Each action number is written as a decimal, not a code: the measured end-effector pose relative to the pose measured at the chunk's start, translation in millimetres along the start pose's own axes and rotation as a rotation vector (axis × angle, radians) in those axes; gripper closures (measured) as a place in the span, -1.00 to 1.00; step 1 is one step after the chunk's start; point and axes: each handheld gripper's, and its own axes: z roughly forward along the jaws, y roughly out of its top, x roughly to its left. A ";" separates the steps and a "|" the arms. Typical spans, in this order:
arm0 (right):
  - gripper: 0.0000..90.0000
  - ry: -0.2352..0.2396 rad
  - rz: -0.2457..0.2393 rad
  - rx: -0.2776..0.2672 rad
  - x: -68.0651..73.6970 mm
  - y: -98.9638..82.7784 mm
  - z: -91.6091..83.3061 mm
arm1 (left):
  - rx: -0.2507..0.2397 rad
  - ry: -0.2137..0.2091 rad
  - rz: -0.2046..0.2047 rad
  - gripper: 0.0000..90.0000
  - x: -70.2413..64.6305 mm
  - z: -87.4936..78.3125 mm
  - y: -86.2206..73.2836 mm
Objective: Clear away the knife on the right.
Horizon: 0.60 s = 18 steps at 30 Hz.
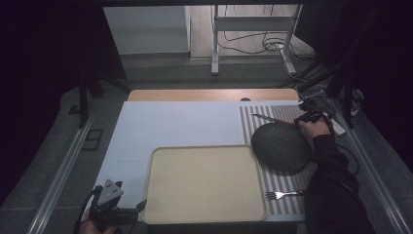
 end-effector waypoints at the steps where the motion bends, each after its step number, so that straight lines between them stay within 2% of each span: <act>1: 1.00 0.006 -0.003 0.005 0.9 -1.5 -1.4 | 0.000 0.000 0.000 -0.99 0.0 0.0 0.0; 6: 1.00 0.033 -0.014 0.029 6.1 -8.5 -6.7 | 0.002 0.003 0.003 -0.99 -0.4 0.2 0.2; 12: 1.00 0.031 -0.029 0.045 8.6 -9.0 -8.1 | 0.004 0.005 0.008 -0.99 -0.8 0.4 0.4; 15: 0.96 0.023 -0.032 0.016 8.4 -7.3 -11.0 | 0.003 0.005 0.006 -0.99 -0.6 0.4 0.3; 16: 0.86 0.022 -0.029 -0.022 8.4 -5.4 -14.8 | 0.004 0.005 0.007 -0.99 -0.7 0.4 0.4; 18: 0.81 0.020 -0.025 -0.029 8.3 -4.3 -16.8 | 0.004 0.006 0.008 -0.99 -0.8 0.5 0.4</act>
